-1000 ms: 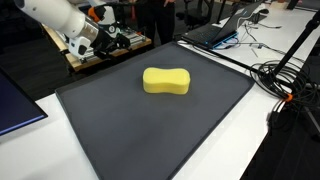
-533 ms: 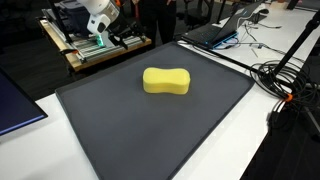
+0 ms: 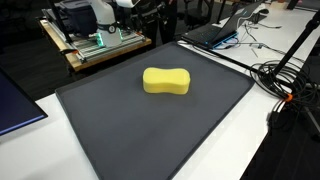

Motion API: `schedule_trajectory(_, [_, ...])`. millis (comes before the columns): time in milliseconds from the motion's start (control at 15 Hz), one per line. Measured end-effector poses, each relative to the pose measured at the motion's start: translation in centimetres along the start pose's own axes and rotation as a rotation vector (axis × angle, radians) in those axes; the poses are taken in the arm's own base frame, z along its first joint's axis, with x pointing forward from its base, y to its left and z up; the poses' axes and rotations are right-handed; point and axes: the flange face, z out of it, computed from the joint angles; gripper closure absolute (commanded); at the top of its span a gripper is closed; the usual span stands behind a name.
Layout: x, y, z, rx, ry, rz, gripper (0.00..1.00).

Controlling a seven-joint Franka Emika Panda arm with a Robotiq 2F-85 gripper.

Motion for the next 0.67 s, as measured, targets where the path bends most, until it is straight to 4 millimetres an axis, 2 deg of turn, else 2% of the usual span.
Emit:
schedule_trajectory(133, [-0.1, -0.9, -0.2, -0.007, 0.007, -0.018, 0.0])
schedule_trajectory(533, [0.0, -0.9, -0.3, -0.009, 0.008, -0.031, 0.0])
schedule_trajectory(667, [-0.1, -2.5, -0.5, -0.008, 0.025, -0.128, 0.0])
